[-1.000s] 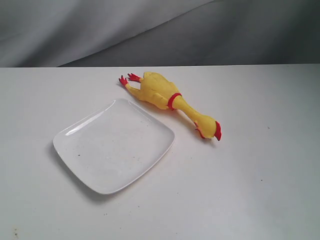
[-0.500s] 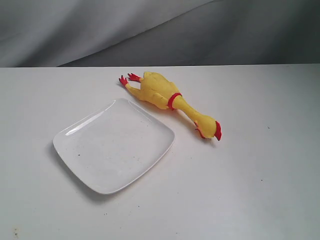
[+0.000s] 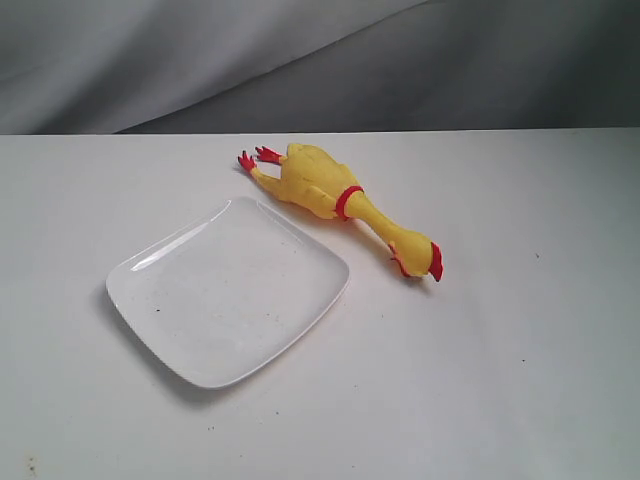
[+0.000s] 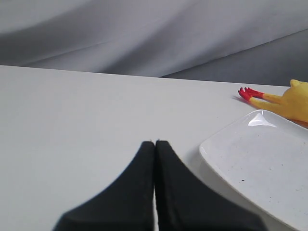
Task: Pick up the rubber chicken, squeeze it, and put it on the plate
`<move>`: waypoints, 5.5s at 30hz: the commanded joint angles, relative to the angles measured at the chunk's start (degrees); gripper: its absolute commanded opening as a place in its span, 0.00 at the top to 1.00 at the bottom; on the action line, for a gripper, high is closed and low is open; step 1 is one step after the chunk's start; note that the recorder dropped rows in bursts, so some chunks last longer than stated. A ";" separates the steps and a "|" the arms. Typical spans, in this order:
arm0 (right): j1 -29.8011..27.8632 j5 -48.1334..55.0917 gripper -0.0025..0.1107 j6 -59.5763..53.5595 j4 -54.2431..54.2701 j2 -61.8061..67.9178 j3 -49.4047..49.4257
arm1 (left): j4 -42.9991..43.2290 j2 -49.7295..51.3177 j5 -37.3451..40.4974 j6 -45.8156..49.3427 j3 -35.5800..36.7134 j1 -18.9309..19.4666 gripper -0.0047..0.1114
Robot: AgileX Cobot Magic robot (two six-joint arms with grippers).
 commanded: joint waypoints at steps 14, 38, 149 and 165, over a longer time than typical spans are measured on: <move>-0.41 15.26 0.98 -31.57 23.23 38.65 -22.20 | -0.38 -0.19 -0.24 0.02 0.31 0.14 0.95; 21.12 2.45 0.45 -63.60 31.47 69.79 -22.20 | -0.38 -0.19 -0.24 0.02 0.31 0.14 0.95; 21.71 31.72 0.98 -64.82 40.87 22.79 1.47 | 100.51 40.70 -75.10 -80.24 -28.89 -5.41 0.38; 21.71 32.05 0.98 -64.70 41.27 22.79 1.47 | 100.51 52.45 -54.54 -37.85 -33.27 -27.06 0.40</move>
